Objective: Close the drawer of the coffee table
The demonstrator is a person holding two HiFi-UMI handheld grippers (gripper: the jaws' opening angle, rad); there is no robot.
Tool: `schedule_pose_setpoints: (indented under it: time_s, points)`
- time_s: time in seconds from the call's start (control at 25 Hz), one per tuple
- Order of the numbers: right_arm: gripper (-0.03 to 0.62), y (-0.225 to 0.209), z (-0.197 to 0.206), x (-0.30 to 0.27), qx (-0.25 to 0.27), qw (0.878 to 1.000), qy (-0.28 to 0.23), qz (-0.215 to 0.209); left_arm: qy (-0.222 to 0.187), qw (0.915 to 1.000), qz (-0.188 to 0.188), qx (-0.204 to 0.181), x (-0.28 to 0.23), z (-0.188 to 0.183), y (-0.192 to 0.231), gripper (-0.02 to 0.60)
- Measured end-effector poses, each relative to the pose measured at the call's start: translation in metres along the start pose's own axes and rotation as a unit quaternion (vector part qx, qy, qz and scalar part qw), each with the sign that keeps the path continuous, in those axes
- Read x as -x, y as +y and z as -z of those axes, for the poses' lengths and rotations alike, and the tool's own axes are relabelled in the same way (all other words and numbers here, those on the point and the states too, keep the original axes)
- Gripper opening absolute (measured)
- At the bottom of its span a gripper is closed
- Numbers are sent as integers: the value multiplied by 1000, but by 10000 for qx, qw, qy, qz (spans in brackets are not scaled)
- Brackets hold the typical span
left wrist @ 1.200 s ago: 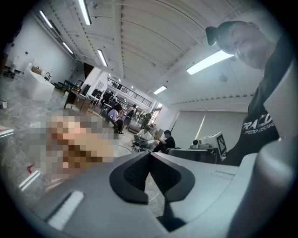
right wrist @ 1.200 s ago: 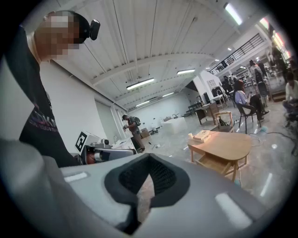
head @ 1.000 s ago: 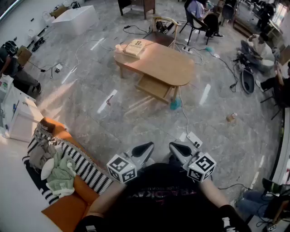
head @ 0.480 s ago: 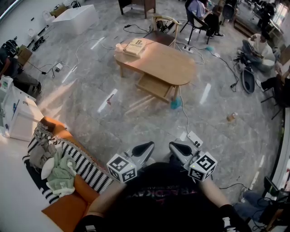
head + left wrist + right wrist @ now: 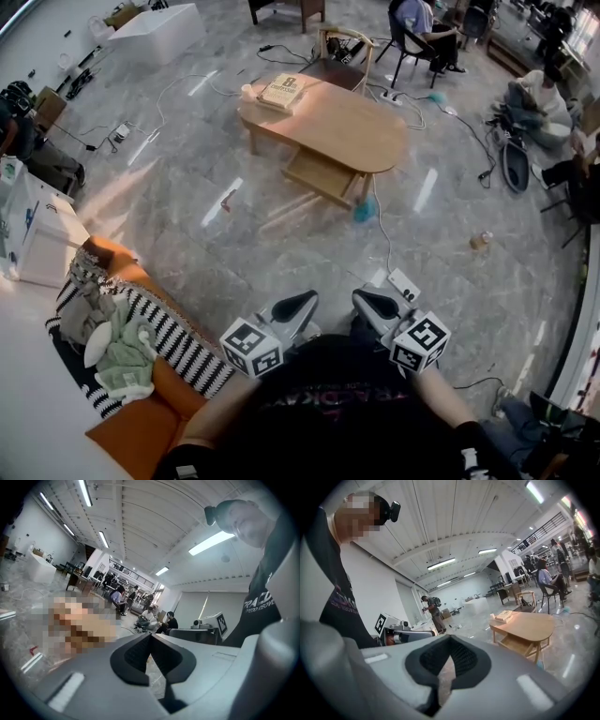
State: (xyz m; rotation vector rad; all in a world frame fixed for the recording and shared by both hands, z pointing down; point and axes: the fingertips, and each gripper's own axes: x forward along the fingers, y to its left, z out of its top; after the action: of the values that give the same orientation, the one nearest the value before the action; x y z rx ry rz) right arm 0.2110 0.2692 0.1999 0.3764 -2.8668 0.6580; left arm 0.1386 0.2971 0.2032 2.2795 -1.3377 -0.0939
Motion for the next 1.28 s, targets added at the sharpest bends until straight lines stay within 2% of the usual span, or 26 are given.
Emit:
schedule_pose_setpoints:
  time_s: [0.2, 0.64, 0.96, 1.28]
  points:
    - [-2, -4, -3, -5, 28, 10000, -22, 82, -48, 9999, -124, -73, 2, -4, 10, 3]
    - [-2, -14, -8, -22, 40, 9997, 31, 220, -132, 9994, -298, 138, 9, -9, 44, 2]
    - [-2, -80, -39, -55, 36, 9996, 135, 244, -179, 9981, -558, 199, -29, -35, 93, 3]
    - [-2, -155, -88, -117, 110, 9997, 222, -58, -135, 9955, -939, 20, -80, -81, 154, 3]
